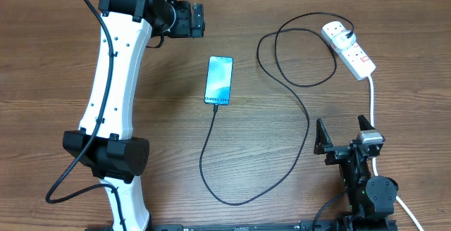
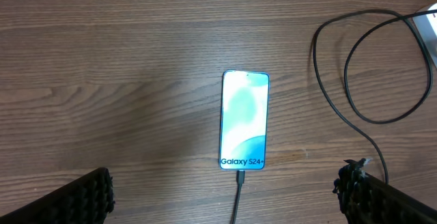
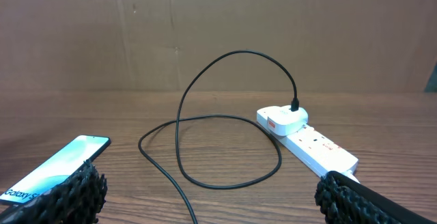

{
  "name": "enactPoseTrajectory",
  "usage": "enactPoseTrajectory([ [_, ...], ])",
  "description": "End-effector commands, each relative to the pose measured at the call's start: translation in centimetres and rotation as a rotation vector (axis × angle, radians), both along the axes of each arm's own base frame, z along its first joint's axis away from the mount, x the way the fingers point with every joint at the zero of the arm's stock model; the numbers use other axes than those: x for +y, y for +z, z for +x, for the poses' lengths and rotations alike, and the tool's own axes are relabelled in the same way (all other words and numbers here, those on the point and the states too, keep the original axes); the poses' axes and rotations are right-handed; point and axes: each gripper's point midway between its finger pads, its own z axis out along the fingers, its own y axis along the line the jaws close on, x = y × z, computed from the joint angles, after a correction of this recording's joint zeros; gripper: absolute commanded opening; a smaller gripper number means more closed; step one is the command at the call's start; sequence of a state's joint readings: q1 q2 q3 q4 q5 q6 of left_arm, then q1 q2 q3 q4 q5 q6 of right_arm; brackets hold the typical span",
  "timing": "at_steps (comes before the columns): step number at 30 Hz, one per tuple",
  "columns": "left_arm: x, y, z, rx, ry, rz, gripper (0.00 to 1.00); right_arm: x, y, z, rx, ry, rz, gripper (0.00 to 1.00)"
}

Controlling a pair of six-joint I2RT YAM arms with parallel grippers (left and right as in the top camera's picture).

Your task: Plug charger to phone and switch on socket

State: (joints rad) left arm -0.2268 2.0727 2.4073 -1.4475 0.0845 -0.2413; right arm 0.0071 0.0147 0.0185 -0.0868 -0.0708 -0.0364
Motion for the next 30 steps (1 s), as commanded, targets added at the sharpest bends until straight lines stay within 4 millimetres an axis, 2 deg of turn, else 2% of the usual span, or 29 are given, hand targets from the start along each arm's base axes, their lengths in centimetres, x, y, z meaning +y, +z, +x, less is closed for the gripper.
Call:
enactPoseTrajectory([
  [1,0.3,-0.5,0.2,0.012,0.014,0.010,1.00,-0.2,-0.1,0.0,-0.007,-0.011,0.006,1.00],
  [7,0.6,-0.7,-0.5,0.035,0.016,0.019,1.00,-0.2,-0.1,0.0,-0.007,-0.012,0.006,1.00],
  [10,0.9,0.0,-0.6,0.005,0.025,0.031,1.00,-0.2,-0.1,0.0,-0.007,-0.012,0.006,1.00],
  [14,1.3,0.4,-2.4,-0.024,0.026,0.039,1.00,-0.2,-0.1,0.0,-0.007,-0.012,0.006,1.00],
  [18,2.1,0.2,-3.7,-0.143,0.041,0.033,1.00,-0.2,-0.1,0.0,-0.007,-0.012,0.006,1.00],
  [20,2.7,-0.3,-5.0,-0.169,0.050,0.038,1.00,-0.2,-0.1,0.0,-0.007,-0.011,0.006,1.00],
  [24,3.8,-1.2,-9.6,-0.166,0.053,0.043,1.00,-0.2,-0.1,0.0,-0.007,-0.012,0.006,1.00],
  [30,7.5,-0.8,-14.1,-0.235,0.135,0.073,1.00,-0.2,-0.1,0.0,-0.007,-0.012,0.006,1.00],
])
